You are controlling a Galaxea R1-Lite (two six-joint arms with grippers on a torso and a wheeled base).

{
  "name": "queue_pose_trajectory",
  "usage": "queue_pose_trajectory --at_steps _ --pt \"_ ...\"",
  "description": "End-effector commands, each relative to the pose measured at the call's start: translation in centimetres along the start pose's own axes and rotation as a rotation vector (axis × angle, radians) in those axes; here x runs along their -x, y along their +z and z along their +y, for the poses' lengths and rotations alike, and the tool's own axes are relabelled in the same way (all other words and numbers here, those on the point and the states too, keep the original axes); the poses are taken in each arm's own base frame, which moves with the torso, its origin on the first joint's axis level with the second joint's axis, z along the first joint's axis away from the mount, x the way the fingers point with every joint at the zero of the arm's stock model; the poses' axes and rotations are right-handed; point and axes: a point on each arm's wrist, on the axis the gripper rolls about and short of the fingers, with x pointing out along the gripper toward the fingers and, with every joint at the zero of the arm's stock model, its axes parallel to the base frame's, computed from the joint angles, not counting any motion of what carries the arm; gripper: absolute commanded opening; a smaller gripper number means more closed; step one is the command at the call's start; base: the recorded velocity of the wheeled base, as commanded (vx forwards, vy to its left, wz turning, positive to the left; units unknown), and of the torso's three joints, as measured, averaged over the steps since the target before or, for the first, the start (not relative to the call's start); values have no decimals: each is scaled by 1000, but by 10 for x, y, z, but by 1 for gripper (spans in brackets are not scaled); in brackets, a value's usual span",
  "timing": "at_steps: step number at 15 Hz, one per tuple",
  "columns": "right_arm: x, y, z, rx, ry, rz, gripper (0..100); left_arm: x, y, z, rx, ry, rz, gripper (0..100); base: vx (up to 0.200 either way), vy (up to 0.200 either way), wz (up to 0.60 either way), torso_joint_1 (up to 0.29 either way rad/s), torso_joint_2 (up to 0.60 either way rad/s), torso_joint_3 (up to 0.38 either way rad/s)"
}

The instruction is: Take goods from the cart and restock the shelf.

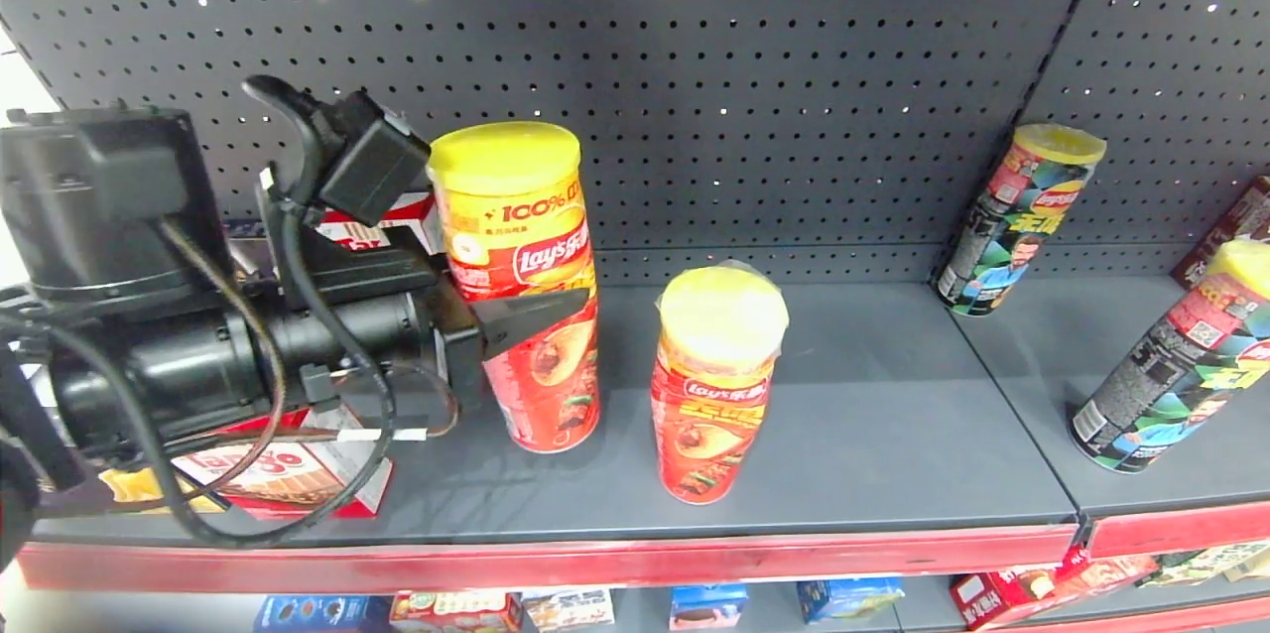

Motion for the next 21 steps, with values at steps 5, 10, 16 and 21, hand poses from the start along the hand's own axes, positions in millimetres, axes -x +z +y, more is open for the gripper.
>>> queue_pose_trajectory --at_steps 5,10,16,21 --pt "0 0 0 0 1 5 100 -66 -34 48 3 -80 -20 0 0 0 0 0 0 0" --pt "0 0 0 0 1 5 100 -89 -35 71 -12 -147 -56 0 0 0 0 0 0 0" --pt "0 0 0 0 1 5 100 -117 -29 92 -60 -196 -96 0 0 0 0 0 0 0" --pt "0 0 0 0 1 5 100 -133 -38 99 -68 -204 -63 0 0 0 0 0 0 0"
